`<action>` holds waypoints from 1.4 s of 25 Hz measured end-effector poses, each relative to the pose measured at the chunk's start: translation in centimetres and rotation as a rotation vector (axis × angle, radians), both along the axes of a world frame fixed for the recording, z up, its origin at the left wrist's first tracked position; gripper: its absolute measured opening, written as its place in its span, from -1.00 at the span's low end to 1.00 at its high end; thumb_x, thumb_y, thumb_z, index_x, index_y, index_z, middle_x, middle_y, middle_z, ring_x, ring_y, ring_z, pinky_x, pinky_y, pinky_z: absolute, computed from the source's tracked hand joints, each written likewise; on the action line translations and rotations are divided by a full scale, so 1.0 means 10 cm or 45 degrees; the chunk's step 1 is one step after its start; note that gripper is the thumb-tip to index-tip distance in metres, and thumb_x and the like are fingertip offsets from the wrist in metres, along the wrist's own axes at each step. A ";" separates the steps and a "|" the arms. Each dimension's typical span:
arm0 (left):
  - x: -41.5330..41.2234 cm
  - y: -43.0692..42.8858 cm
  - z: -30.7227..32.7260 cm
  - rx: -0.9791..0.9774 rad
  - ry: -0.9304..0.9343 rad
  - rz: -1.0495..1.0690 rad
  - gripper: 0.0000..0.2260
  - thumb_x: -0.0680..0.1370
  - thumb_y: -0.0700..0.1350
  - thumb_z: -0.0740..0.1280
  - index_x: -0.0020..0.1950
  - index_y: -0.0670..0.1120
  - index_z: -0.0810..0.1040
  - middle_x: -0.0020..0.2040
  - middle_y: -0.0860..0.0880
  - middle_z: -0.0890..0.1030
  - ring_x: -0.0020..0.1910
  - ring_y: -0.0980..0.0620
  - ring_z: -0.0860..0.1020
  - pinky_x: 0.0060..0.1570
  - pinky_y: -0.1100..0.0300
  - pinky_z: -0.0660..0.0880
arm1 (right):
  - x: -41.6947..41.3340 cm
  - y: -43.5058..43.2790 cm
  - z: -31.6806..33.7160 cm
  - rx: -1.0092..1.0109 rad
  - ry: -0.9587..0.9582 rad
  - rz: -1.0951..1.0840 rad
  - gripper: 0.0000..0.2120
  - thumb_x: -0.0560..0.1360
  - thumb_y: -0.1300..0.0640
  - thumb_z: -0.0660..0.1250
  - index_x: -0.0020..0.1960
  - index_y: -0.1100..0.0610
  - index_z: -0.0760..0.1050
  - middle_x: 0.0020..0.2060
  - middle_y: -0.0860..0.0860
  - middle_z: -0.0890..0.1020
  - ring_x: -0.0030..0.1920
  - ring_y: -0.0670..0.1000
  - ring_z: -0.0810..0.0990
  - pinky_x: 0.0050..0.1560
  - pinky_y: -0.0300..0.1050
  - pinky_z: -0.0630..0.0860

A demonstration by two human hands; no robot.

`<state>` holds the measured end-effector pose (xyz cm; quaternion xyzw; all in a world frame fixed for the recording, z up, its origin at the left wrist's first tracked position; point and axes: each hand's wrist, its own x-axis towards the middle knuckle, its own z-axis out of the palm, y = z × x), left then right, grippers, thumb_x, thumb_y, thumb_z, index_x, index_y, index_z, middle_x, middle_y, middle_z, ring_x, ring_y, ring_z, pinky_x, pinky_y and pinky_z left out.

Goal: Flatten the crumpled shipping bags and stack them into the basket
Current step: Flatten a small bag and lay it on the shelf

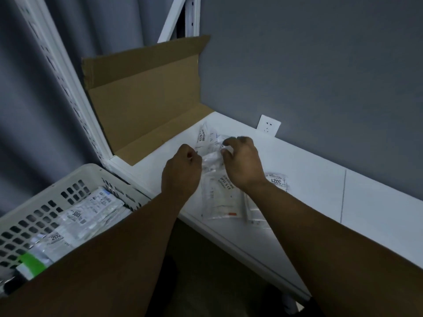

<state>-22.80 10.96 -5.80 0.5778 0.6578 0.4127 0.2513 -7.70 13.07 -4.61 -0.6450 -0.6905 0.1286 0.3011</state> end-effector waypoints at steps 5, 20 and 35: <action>0.02 -0.06 0.03 -0.025 -0.064 -0.094 -0.88 0.63 -0.14 0.19 -0.03 -0.15 0.47 -0.11 -0.07 0.58 -0.13 -0.03 0.53 -0.17 0.09 0.42 | 0.29 -0.26 -0.03 -0.266 0.284 -0.152 -0.84 0.49 0.28 0.35 -0.03 0.16 0.70 -0.06 0.07 0.73 -0.03 0.06 0.66 -0.02 -0.19 0.50; 0.01 0.06 -0.14 0.047 0.006 0.060 -0.82 0.68 0.01 0.16 0.09 -0.10 0.38 -0.12 -0.07 0.56 -0.10 -0.11 0.56 -0.08 0.06 0.48 | 0.40 -0.24 -0.16 -0.519 0.416 -0.022 -0.75 0.64 0.12 0.26 -0.13 0.26 0.50 -0.21 0.16 0.62 -0.14 0.17 0.61 0.04 0.13 0.59; 0.17 0.07 -0.17 -0.042 -0.341 0.273 -0.69 0.65 0.10 0.20 0.02 -0.16 0.43 -0.17 0.00 0.52 -0.03 -0.09 0.56 -0.08 0.16 0.38 | 0.45 -0.18 -0.20 -0.486 1.247 -0.399 -0.63 0.60 -0.10 0.32 -0.11 0.22 0.50 -0.10 0.26 0.70 -0.11 0.27 0.72 -0.02 0.20 0.65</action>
